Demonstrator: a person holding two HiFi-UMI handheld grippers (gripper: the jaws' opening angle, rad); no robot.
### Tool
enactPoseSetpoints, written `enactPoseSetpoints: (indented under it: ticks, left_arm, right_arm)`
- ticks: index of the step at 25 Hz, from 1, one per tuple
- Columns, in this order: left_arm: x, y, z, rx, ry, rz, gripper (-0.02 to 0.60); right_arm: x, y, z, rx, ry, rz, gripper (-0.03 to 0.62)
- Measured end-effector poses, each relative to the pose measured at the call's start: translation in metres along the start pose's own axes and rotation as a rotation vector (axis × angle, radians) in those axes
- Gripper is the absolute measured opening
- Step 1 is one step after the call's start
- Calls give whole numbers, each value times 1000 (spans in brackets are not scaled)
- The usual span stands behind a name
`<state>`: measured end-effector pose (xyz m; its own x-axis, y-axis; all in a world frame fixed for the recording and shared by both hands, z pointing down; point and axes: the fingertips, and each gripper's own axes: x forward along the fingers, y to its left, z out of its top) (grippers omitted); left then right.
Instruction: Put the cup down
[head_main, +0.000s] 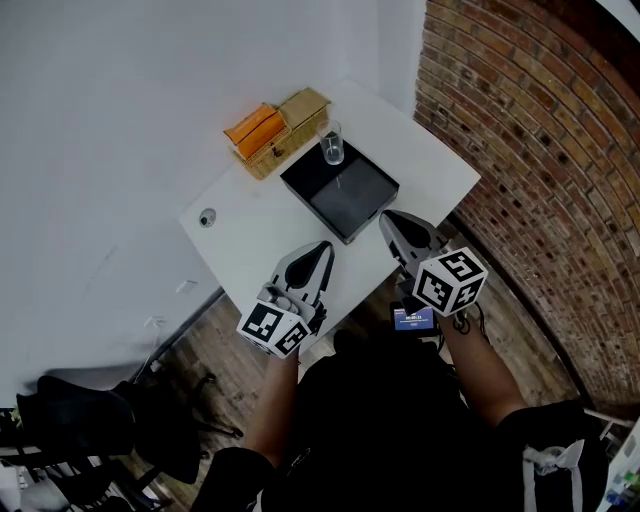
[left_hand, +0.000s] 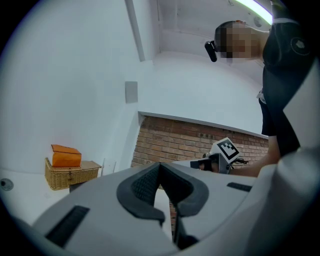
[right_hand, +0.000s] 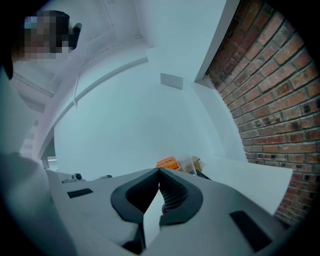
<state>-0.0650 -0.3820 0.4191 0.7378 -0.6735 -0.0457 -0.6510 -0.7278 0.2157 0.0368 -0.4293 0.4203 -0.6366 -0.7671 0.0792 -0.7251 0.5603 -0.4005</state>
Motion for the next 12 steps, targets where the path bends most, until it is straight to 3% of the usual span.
enactPoseSetpoints:
  ticks: [12]
  left_arm:
    - [6,3,-1,-15,6,-13,8]
  right_arm:
    - [1,-8,2,-1,2,-23,17]
